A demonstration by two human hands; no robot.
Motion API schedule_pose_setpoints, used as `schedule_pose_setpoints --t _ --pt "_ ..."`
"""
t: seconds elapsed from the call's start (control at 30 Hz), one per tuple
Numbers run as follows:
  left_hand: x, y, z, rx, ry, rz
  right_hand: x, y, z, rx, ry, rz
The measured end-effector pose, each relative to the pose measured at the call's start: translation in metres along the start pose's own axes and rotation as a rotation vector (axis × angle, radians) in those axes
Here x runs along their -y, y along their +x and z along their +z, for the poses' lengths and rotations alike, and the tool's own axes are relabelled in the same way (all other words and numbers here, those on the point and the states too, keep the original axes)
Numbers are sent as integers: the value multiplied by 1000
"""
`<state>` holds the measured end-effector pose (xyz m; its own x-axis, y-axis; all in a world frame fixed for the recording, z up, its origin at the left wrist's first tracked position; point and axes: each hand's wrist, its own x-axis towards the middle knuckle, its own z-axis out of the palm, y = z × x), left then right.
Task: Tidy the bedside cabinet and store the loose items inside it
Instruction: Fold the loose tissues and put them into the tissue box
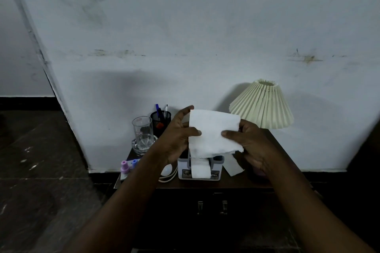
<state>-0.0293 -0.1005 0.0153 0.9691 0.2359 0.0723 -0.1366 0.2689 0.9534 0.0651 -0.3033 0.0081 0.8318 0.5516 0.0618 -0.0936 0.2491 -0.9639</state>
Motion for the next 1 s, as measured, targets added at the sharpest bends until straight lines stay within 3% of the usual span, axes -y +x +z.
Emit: schedule_pose_setpoints --t 0.1,0.2,0.37,0.5,0.67,0.73,0.87,0.9,1.0 --pt "5 1 -6 -18 78 -19 -1 3 -2 -30 51 -51" --pt "8 3 -8 -35 98 -5 -2 1 -6 54 60 -26" --pt "7 2 -13 -47 133 73 -3 1 -8 11 -159 -135" --pt "6 -2 -14 -40 117 88 -1 -1 -10 45 -155 -145" --pt "8 0 -14 -25 119 83 0 1 -17 18 -347 -256" --pt "10 0 -13 -31 191 106 2 2 -12 -19 -219 -279" --pt "10 4 -5 -105 -23 121 2 5 0 -41 618 -104" --pt "9 6 -4 -120 -104 127 -2 5 2 -15 655 -41" --pt "12 9 1 -125 -224 126 -11 4 12 115 410 22"
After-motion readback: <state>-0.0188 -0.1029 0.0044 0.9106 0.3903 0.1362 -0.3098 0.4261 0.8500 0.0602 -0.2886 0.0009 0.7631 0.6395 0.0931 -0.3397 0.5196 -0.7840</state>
